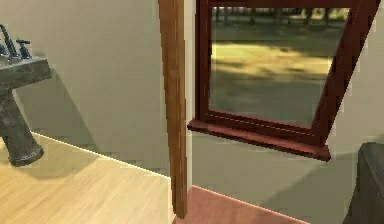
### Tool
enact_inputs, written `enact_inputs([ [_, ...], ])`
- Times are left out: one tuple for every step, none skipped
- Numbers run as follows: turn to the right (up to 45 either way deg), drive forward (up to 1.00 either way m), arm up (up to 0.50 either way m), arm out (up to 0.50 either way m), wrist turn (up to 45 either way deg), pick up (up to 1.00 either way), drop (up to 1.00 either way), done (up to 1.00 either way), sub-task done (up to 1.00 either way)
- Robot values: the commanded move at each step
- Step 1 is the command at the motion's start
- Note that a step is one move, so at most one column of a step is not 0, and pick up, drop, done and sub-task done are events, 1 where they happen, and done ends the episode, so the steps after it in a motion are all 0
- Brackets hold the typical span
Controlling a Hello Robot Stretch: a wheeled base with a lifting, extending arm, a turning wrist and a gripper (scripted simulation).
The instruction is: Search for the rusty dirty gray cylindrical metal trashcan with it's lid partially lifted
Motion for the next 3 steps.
enact_inputs([
  [-15.0,0.0,0.0,0.0,0.0,0.0,0.0,0.0,0.0],
  [0.0,0.4,0.0,0.0,0.0,0.0,0.0,0.0,0.0],
  [-42.0,0.0,0.0,0.0,0.0,0.0,0.0,0.0,0.0],
])
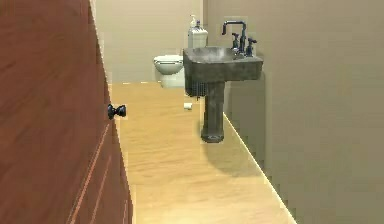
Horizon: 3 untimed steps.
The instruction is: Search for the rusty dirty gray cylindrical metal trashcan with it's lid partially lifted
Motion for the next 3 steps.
enact_inputs([
  [0.0,0.9,0.0,0.0,0.0,0.0,0.0,0.0,0.0],
  [-27.0,0.0,0.0,0.0,0.0,0.0,0.0,0.0,0.0],
  [0.0,0.65,0.0,0.0,0.0,0.0,0.0,0.0,0.0],
])
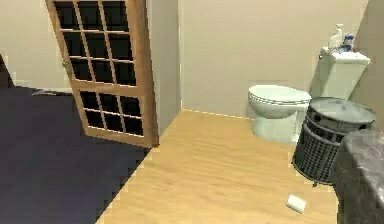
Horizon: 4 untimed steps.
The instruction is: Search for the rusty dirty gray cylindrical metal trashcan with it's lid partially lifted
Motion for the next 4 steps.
enact_inputs([
  [-45.0,0.0,0.0,0.0,0.0,0.0,0.0,0.0,0.0],
  [-36.0,0.0,0.0,0.0,0.0,0.0,0.0,0.0,0.0],
  [0.0,0.2,0.0,0.0,0.0,0.0,0.0,0.0,0.0],
  [-45.0,0.0,0.0,0.0,0.0,0.0,0.0,0.0,0.0],
])
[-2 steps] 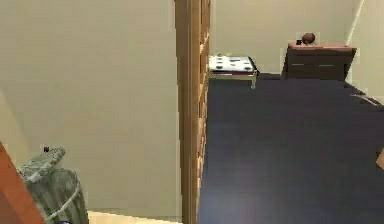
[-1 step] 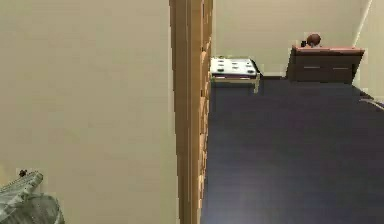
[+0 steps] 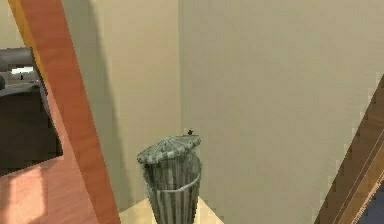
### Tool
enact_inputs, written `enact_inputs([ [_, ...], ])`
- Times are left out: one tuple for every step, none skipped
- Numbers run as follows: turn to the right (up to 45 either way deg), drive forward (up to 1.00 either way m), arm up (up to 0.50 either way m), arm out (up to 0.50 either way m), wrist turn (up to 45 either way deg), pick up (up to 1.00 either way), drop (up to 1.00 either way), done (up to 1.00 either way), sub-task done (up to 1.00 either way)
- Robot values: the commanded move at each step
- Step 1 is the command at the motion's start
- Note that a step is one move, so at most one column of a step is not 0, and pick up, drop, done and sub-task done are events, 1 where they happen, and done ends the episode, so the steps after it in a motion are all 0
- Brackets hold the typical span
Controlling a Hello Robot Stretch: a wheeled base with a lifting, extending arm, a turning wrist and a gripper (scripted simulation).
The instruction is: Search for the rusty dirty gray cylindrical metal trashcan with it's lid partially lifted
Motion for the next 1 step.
enact_inputs([
  [0.0,0.0,0.0,0.0,0.0,0.0,0.0,1.0,0.0],
])
